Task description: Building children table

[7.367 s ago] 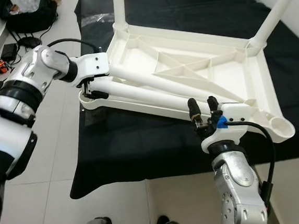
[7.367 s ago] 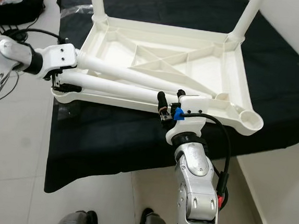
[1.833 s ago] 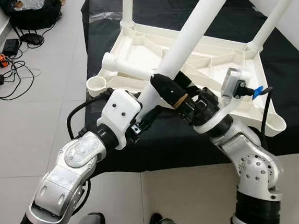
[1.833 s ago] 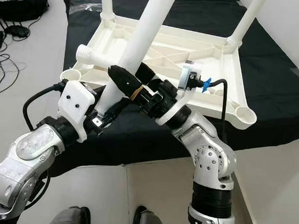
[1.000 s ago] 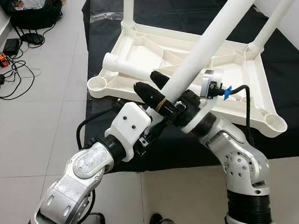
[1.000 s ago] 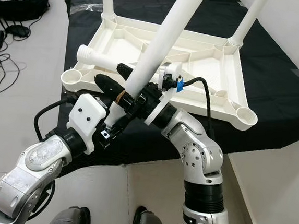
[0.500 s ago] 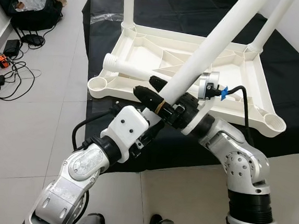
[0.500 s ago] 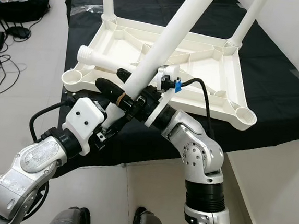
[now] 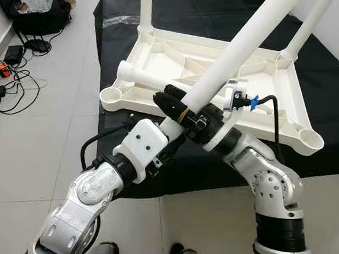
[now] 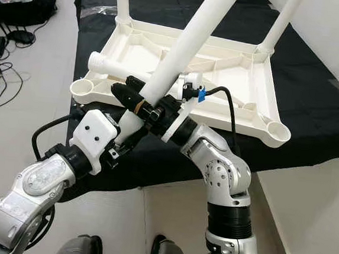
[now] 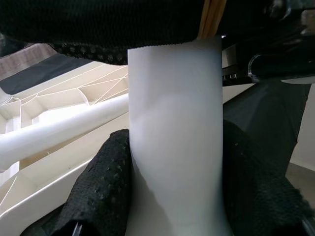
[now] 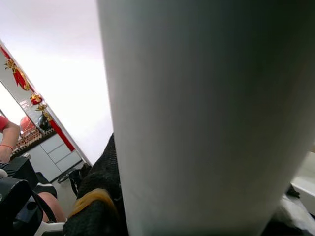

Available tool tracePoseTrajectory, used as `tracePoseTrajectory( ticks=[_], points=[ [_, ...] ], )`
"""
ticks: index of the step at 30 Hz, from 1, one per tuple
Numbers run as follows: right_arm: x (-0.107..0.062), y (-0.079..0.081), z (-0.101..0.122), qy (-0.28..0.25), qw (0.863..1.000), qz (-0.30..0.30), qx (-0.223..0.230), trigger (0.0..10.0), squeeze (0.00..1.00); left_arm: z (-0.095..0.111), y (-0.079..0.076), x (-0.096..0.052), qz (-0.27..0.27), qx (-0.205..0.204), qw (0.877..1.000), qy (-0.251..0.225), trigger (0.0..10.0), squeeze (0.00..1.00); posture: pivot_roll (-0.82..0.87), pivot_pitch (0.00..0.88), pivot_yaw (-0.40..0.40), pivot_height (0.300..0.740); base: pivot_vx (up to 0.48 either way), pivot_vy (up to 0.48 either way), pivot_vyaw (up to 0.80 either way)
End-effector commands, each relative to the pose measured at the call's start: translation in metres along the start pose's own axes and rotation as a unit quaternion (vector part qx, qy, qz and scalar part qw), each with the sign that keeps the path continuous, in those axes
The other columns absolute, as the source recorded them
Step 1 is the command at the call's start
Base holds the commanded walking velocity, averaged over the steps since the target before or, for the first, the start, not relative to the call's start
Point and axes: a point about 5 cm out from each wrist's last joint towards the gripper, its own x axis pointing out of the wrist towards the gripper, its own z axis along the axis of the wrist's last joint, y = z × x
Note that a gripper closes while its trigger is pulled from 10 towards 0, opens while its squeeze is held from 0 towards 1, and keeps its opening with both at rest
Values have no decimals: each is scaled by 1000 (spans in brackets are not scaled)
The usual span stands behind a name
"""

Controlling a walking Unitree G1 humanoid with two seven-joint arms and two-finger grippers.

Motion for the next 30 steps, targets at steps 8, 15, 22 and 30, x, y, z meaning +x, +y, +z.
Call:
tracePoseTrajectory(
  ticks=[8,15,22,30],
  points=[
    [4,3,3,-4,1000,5,1,0,0,-7,-12,-3,-37,-30,999,23,10000,1000,10,159,-53,740,0,0,0],
    [3,1,3,-5,1000,-3,-4,0,0,-11,-4,-2,-7,2,999,33,10000,1000,9,159,-53,740,0,0,0],
    [2,-6,8,-16,999,-28,-15,0,0,-9,24,-1,83,61,994,34,10000,0,11,156,-52,740,0,0,0],
    [2,-13,10,-25,998,-54,-27,0,0,-3,59,-7,176,101,979,22,10000,0,14,154,-53,740,0,0,0]
  ],
)
